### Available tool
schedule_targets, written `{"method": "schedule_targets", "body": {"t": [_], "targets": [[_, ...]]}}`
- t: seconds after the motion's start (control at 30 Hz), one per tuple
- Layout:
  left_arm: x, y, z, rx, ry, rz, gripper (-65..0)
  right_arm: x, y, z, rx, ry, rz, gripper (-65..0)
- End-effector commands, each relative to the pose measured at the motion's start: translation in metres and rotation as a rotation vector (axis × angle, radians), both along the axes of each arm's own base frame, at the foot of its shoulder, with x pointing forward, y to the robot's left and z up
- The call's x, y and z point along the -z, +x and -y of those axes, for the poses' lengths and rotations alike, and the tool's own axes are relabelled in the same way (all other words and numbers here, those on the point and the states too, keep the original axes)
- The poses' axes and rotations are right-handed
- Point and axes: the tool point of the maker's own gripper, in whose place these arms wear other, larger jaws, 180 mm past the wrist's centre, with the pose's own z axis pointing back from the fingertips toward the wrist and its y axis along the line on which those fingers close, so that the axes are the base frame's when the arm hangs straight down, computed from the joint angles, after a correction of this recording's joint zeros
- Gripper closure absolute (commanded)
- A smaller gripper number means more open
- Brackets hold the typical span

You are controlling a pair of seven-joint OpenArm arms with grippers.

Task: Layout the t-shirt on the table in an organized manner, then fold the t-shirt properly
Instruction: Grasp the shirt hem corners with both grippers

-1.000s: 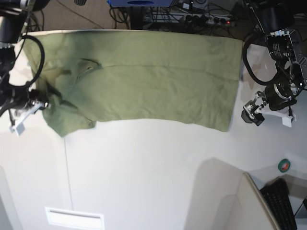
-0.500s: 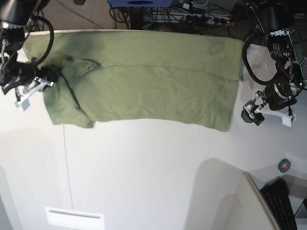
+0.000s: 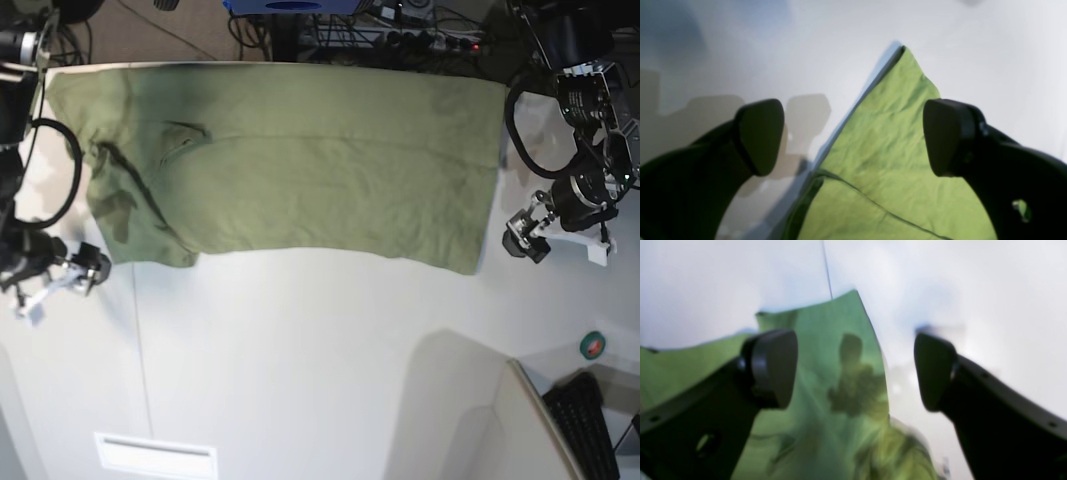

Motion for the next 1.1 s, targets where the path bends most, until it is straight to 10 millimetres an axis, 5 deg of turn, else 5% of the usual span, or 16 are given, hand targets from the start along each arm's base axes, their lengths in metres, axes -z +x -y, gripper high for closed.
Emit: {"method": "schedule_targets", "body": {"t": [0.0, 0.17, 0.27, 0.47, 0.6, 0.8, 1.07], "targets": [[-0.014, 0.009, -0.007, 0.001, 0.020, 0.044, -63.0, -0.004, 0.015, 0.009, -0.006, -0.027, 0.028, -50.7], [-0.015, 0.007, -0.015, 0.003, 0.041, 0.037, -63.0, 0.037, 0.019, 0.014, -0.005, -0.078, -0.041, -50.7], [-0.017, 0.005, -0.020, 0.004, 0.056, 0.032, -63.0, 0.043, 0.017, 0.013, -0.004, -0.082, -0.048, -49.5], [-0.019, 0.007, -0.022, 0.004, 0.059, 0.037, -63.0, 0.048, 0.017, -0.008, -0.025, -0.048, -0.054, -26.3], [-0.019, 0.009, -0.021, 0.003, 0.056, 0.040, -63.0, 0.054, 0.014, -0.030, -0.047, -0.011, -0.074, -24.5], [-0.020, 0.009, -0.021, 0.003, 0.057, 0.040, -63.0, 0.053, 0.016, -0.031, -0.035, -0.007, -0.066, -22.4], [-0.021, 0.016, -0.017, 0.011, 0.052, 0.050, -63.0, 0.051, 0.017, -0.021, -0.024, -0.025, -0.053, 0.0]]}}
